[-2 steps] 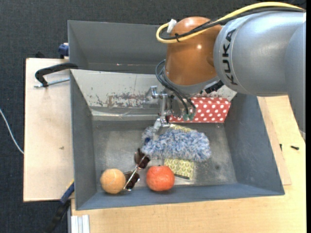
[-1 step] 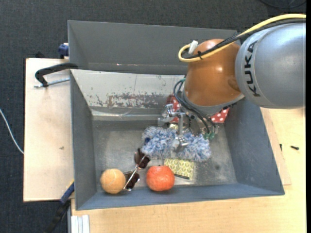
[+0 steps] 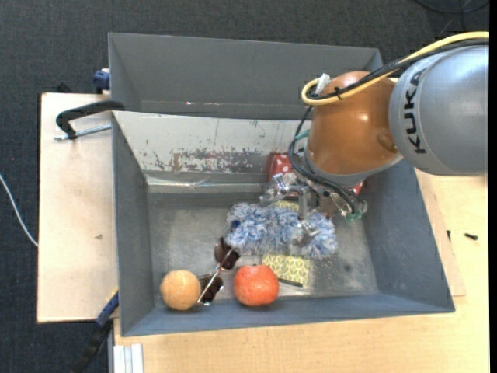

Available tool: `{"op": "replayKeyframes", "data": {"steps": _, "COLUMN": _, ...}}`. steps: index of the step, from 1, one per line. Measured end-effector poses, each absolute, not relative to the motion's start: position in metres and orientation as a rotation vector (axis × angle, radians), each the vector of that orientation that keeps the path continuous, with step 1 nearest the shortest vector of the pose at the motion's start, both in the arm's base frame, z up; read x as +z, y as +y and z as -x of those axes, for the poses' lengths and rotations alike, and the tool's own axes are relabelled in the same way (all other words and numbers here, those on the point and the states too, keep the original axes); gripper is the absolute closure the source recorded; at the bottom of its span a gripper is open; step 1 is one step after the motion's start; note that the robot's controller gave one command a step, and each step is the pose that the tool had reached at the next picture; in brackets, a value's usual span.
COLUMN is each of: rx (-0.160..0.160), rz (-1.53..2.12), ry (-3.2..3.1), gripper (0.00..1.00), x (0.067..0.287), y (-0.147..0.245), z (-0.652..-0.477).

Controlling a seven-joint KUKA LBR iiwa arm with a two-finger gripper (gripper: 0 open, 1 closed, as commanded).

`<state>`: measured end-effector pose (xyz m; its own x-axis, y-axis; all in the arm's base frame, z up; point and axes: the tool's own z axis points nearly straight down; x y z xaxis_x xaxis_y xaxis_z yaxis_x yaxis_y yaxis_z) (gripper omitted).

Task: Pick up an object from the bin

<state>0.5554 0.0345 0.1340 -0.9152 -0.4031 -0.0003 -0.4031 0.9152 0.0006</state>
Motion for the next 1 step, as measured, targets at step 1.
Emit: {"op": "replayKeyframes", "data": {"steps": 1, "rx": 0.001, "rz": 0.519, "ry": 3.094, "gripper": 0.00, "x": 0.1143, "y": 0.0253, "z": -0.5630}}
